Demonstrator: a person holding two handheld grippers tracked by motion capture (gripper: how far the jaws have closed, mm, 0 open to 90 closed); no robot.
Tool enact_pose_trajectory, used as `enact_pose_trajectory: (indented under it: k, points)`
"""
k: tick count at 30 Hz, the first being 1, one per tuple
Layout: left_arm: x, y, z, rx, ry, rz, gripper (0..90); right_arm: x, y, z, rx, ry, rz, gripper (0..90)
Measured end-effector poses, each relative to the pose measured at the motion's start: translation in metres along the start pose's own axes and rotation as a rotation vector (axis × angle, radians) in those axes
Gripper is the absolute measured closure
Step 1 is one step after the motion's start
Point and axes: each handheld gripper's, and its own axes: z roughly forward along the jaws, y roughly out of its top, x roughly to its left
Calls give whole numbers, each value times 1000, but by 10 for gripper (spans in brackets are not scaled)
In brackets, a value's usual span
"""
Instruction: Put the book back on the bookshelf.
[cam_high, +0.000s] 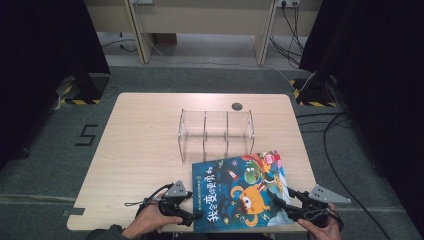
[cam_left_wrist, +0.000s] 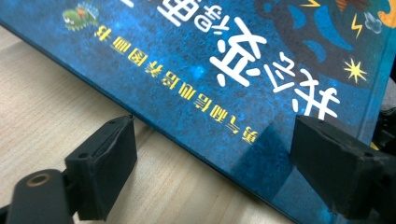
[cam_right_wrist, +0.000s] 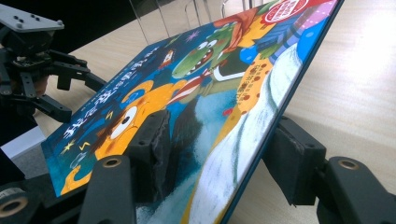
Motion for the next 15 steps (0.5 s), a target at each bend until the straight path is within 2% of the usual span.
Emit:
enact_pose_trajectory:
  k: [1,4,5,15]
  points:
    - [0,0,0,-4,-6,-12,127,3,0,-3,-14,-5,-25,434]
    - [1,0,0,-5,-12,-20,113,7,1,-5,-21,-11,-41,434]
    - [2,0,1,-10,-23,-31,109,11,1,-9,-36,-15,-73,434]
    - [3,5,7,-19,-66,-56,61,13,2,-14,-75,10,-162,435]
